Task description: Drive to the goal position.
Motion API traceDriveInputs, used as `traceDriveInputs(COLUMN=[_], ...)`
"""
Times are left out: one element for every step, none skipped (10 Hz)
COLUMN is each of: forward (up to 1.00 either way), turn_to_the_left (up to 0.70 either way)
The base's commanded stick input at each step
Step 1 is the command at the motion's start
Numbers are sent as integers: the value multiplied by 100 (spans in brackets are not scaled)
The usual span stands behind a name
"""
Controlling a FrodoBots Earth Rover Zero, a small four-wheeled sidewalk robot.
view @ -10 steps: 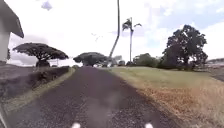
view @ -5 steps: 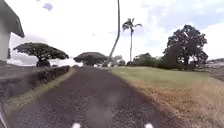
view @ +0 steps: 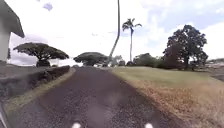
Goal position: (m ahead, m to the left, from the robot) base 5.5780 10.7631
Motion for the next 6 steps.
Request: traceDriveInputs(forward=[0,0,0,0,0,0], turn_to_the_left=[-70,-70,-70,-70,-70,-70])
